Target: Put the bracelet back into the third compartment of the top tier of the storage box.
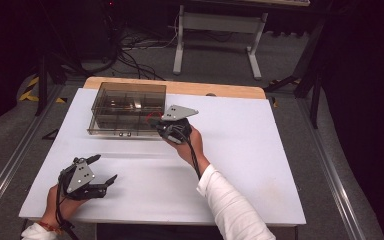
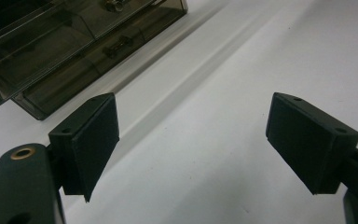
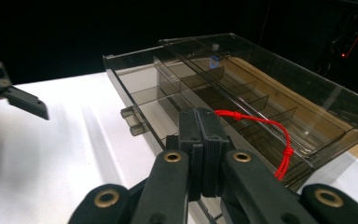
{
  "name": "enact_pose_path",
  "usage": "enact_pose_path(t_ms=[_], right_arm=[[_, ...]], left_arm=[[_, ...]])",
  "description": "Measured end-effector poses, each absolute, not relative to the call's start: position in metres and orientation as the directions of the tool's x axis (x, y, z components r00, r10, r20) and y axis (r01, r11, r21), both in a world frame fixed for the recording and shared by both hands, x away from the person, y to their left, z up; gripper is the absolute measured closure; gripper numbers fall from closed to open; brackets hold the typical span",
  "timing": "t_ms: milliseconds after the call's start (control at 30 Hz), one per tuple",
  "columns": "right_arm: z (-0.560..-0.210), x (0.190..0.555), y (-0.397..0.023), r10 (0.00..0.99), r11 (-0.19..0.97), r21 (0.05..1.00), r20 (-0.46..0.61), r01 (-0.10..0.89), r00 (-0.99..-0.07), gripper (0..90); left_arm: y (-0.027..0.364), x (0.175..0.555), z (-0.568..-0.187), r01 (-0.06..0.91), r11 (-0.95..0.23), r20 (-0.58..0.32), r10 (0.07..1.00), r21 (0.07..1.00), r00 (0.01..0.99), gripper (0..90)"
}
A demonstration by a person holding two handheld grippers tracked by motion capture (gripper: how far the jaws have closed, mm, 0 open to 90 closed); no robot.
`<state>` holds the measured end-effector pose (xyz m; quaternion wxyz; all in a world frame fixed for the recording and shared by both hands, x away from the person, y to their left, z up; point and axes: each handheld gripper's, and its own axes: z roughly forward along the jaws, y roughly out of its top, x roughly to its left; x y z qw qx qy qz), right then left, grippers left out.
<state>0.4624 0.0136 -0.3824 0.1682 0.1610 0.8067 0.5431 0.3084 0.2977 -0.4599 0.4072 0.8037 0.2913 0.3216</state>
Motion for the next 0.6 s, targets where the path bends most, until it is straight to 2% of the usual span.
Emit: enact_pose_path(t_ms=[500,533,567,600], right_arm=[[-0.393,0.467,0.024,0.468,0.365,0.924,-0.079,0.112,-0.88,89.3],[-0.394,0.467,0.025,0.469,0.363,0.925,-0.075,0.114,-0.88,88.7],[-0.395,0.467,0.025,0.478,0.361,0.925,-0.075,0.118,-0.875,83.5],[-0.395,0.467,0.026,0.478,0.362,0.925,-0.076,0.118,-0.875,83.5]], left_arm=[[0.299,0.308,-0.459,0.203,-0.497,0.278,0.729,0.844,0.626,18.4],[0.299,0.308,-0.459,0.204,-0.496,0.278,0.729,0.844,0.625,18.8],[0.299,0.308,-0.459,0.204,-0.496,0.278,0.729,0.844,0.625,19.0],[0.299,0.308,-0.459,0.204,-0.496,0.277,0.729,0.844,0.626,19.0]])
